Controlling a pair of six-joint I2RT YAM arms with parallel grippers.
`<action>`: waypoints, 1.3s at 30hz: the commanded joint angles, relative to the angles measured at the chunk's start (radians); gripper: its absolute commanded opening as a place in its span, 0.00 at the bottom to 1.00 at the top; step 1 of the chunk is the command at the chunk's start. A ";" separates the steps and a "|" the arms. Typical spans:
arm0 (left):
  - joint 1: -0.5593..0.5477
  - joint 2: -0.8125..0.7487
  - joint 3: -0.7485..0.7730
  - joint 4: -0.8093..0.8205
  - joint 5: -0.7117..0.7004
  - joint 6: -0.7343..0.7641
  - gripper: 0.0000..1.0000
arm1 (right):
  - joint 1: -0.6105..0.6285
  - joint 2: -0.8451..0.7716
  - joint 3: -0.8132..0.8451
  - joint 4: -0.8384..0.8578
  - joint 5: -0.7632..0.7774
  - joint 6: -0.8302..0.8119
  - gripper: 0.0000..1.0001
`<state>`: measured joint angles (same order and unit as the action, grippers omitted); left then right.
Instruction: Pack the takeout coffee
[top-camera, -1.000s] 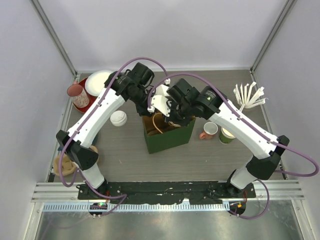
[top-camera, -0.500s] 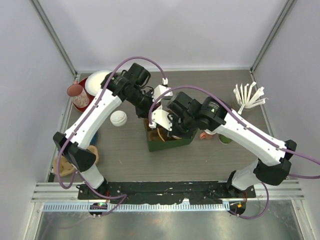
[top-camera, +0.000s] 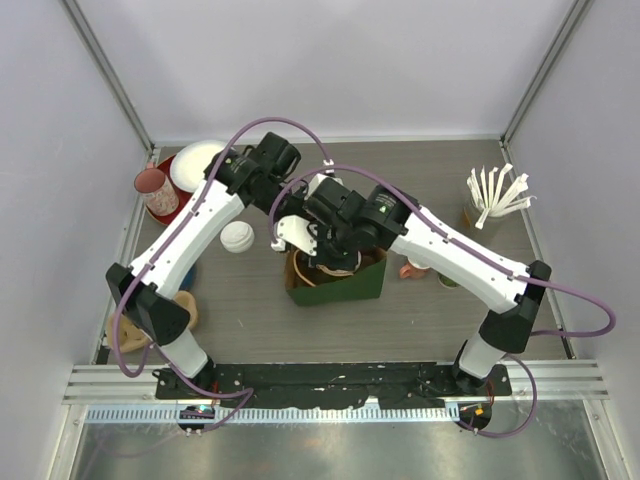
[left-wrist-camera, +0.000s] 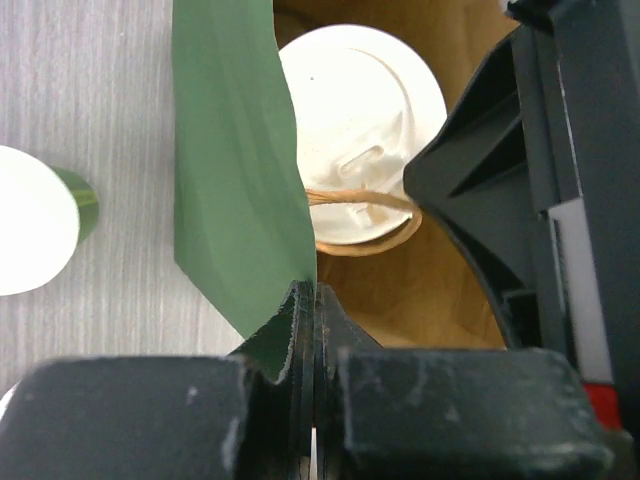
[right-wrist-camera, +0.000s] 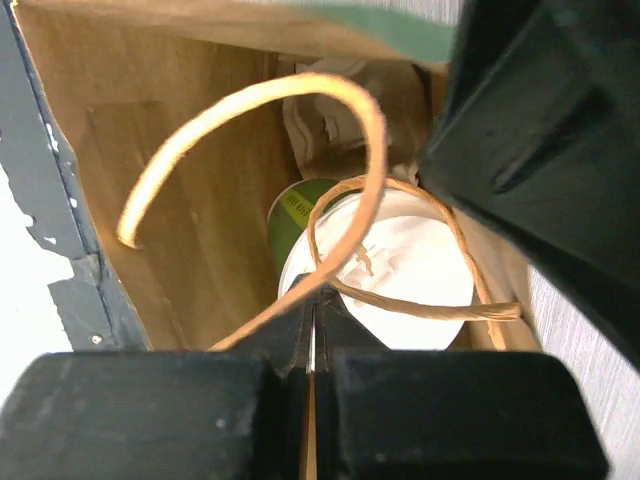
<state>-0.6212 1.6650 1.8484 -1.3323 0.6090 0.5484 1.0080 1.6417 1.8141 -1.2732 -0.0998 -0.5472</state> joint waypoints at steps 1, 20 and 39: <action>-0.006 -0.051 -0.024 -0.332 0.114 -0.057 0.00 | 0.003 -0.046 0.065 -0.006 -0.031 0.039 0.01; 0.017 -0.030 -0.081 -0.331 0.063 -0.087 0.00 | -0.040 -0.213 -0.318 0.233 0.095 0.098 0.01; 0.104 0.029 -0.029 -0.331 0.070 -0.122 0.00 | -0.060 -0.279 -0.559 0.400 0.008 0.210 0.01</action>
<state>-0.5182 1.6760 1.7771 -1.3270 0.6876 0.4473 0.9615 1.4002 1.2858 -0.9375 -0.0395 -0.4004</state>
